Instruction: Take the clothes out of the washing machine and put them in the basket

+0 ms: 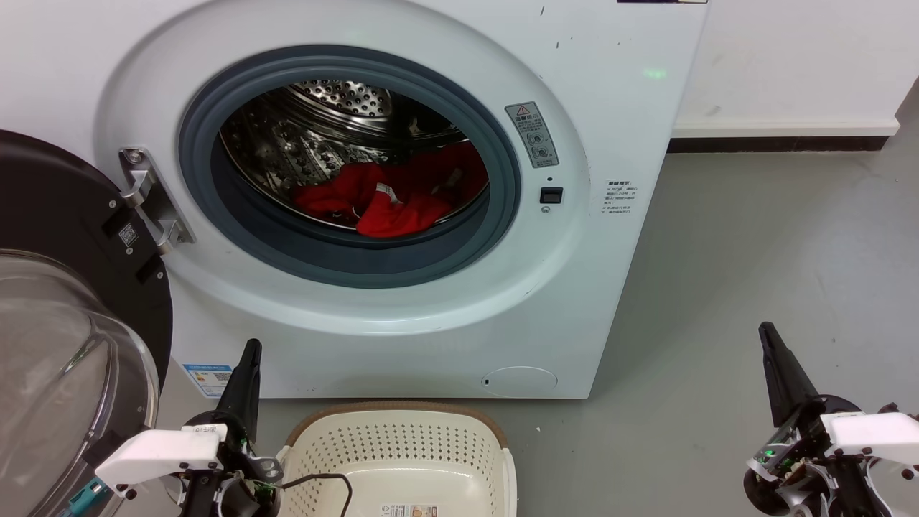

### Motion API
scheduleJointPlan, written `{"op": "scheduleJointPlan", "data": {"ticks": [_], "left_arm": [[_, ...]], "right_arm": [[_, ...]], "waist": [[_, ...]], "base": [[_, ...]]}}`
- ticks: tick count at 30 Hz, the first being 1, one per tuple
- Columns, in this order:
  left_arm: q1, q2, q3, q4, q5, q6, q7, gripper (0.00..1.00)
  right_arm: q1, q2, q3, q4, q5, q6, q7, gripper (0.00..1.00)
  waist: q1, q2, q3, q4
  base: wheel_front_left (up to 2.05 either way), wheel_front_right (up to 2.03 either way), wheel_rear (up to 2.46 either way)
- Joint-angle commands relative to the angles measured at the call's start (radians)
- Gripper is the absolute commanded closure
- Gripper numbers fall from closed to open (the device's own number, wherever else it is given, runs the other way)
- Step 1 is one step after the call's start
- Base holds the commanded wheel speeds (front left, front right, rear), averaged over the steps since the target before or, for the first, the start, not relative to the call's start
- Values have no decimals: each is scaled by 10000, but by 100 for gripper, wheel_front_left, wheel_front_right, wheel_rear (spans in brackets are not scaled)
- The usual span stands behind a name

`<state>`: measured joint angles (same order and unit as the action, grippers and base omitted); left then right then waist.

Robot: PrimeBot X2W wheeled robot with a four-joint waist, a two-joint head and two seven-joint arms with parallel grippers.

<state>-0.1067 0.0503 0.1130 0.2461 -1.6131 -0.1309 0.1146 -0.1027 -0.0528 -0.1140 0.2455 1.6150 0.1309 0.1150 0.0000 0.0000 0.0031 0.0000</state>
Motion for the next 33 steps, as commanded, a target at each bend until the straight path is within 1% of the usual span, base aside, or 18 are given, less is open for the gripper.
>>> {"op": "scheduleJointPlan", "data": {"ticks": [1,19,20,23,27,30,33], "left_arm": [[-61,-3,30,-5,0,-17,19,100],[-61,-3,30,-5,0,-17,19,100],[0,0,-1,1,0,0,-4,0],[194,-23,-51,224,2,2,-25,0],[247,-21,-91,44,146,2,-237,0],[284,-20,-98,-93,492,2,-389,0],[319,-19,-98,-252,999,2,-535,0]], "right_arm": [[-141,40,2,15,-46,-3,7,100],[-141,40,2,15,-45,-3,6,100],[1,0,2,3,-1,0,-4,0],[185,6,21,234,0,-2,-15,0],[271,7,73,134,-104,-2,-228,0],[334,8,60,61,-364,-2,-382,0],[389,8,30,-80,-884,-2,-527,0]], "waist": [[0,0,0,0],[0,0,0,0],[0,0,0,0],[0,0,1,0],[0,0,5,3],[0,0,10,5],[0,0,17,8]], "base": [[0,0,0],[0,0,0],[0,0,0],[0,0,0],[0,0,0],[0,0,0],[0,0,0]]}}
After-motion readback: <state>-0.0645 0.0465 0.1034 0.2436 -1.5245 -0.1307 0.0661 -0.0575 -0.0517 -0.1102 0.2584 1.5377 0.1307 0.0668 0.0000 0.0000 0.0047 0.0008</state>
